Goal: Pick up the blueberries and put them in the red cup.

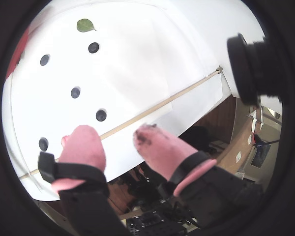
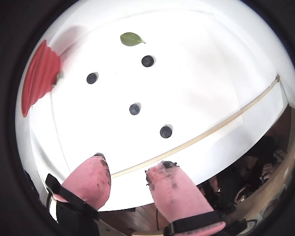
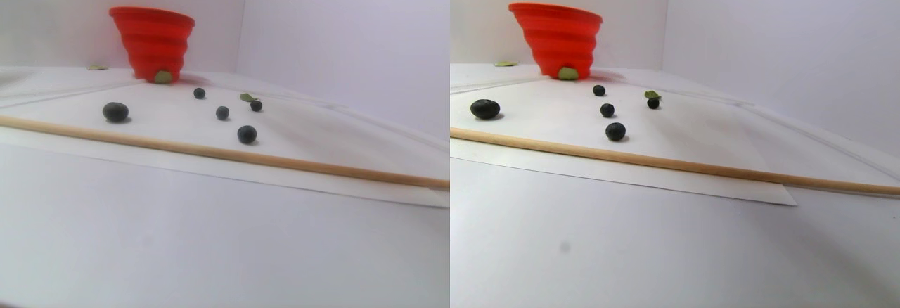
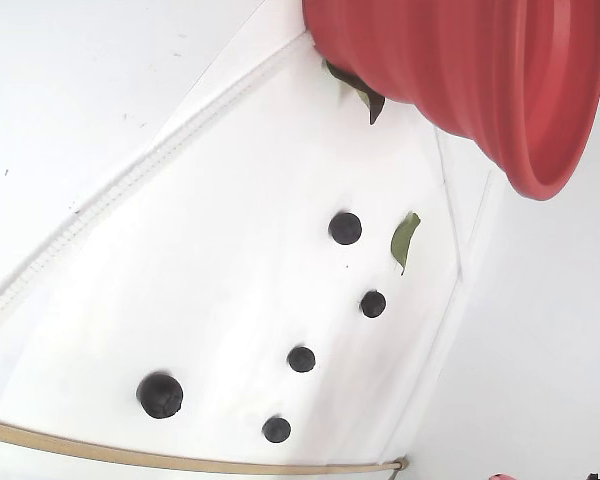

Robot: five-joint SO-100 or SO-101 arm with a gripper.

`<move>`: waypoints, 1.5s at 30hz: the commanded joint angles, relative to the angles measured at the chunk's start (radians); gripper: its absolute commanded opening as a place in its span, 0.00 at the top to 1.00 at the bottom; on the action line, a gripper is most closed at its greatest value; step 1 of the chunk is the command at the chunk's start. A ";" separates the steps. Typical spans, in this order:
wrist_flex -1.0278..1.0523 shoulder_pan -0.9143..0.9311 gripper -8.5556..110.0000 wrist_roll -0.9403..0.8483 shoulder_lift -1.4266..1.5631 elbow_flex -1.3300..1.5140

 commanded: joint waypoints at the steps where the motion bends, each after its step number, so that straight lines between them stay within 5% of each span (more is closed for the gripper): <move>1: -0.067 0.023 0.80 -0.008 -0.015 -0.006; 45: -0.723 0.058 0.80 -0.035 -0.606 0.052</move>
